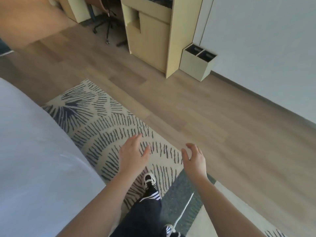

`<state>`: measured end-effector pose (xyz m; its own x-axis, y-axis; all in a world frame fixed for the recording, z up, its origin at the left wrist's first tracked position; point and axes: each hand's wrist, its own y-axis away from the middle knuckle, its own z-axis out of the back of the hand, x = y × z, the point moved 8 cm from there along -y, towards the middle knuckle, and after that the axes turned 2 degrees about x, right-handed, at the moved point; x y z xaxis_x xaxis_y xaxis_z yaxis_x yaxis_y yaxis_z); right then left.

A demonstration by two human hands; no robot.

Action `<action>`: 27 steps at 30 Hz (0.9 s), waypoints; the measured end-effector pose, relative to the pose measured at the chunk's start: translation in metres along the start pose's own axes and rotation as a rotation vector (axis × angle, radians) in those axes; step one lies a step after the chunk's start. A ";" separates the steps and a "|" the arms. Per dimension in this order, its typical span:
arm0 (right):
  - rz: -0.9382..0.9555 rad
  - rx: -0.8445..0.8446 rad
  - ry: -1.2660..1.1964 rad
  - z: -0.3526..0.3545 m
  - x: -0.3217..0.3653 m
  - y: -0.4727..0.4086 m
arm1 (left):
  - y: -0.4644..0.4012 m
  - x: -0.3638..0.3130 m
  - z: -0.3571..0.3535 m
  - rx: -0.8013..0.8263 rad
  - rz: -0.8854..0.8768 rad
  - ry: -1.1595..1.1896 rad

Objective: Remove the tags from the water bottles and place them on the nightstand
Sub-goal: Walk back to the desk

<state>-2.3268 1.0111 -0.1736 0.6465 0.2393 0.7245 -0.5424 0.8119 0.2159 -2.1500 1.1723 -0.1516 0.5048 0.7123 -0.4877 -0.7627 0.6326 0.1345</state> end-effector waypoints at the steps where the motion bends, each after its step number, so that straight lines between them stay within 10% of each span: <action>1: 0.014 0.017 0.010 -0.007 0.007 -0.018 | -0.015 0.005 0.002 -0.007 0.018 -0.009; 27: 0.362 0.252 0.141 -0.192 0.342 -0.522 | -0.516 0.123 0.150 -0.147 0.323 0.006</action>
<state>-1.7195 0.7713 -0.1648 0.4485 0.5683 0.6898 -0.8490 0.5122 0.1300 -1.6343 0.9789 -0.1518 0.2262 0.8665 -0.4450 -0.9328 0.3242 0.1571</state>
